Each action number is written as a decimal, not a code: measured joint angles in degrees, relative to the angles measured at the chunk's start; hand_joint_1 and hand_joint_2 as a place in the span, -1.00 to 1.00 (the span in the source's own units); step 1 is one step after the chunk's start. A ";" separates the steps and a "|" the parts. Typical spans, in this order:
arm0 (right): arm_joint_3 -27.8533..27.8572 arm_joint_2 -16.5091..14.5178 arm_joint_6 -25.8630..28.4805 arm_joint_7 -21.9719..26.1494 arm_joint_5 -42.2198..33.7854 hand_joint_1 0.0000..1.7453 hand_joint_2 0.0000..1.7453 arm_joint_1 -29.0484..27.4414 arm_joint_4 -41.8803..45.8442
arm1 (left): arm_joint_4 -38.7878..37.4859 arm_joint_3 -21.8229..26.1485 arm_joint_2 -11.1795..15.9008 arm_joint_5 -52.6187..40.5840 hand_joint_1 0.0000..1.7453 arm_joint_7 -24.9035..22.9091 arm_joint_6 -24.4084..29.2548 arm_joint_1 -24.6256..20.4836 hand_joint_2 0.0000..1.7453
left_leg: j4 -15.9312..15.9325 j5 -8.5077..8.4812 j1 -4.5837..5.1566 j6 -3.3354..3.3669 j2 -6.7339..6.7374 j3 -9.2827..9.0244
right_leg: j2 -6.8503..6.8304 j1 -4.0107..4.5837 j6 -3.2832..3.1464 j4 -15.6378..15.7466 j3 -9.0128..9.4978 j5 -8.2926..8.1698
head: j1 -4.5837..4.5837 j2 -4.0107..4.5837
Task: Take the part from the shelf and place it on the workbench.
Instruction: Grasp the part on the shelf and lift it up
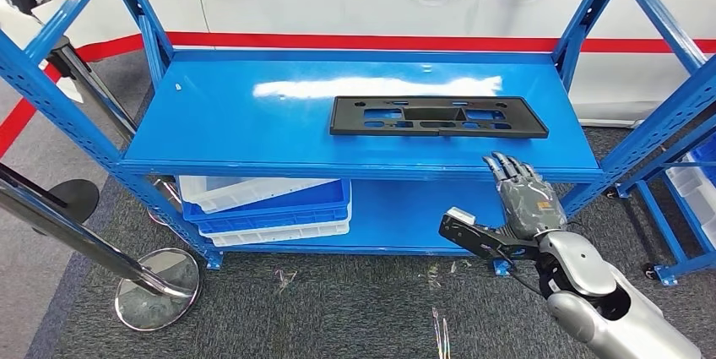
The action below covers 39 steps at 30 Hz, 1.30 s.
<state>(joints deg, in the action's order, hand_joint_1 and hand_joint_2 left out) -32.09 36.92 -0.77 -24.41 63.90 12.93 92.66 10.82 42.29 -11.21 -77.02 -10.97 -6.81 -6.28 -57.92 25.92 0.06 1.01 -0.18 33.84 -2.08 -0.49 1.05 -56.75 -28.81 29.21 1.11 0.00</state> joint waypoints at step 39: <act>-0.13 -4.41 -1.42 -0.62 -3.27 -1.00 1.00 0.70 2.09 | 0.00 0.00 0.00 1.01 -1.00 -0.01 0.26 0.01 -1.00 | 0.00 0.00 0.00 0.00 0.00 -0.01 | 0.00 0.00 0.00 0.00 0.00 0.00 | 0.00 0.00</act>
<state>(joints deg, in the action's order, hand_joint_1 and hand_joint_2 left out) -32.22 32.50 -2.19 -25.03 60.63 13.64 94.74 10.82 42.29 -11.21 -76.01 -10.98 -6.56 -6.27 -57.93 25.92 0.05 1.01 -0.18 33.84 -2.08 -0.49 1.05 -56.75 -28.80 29.21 1.10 0.00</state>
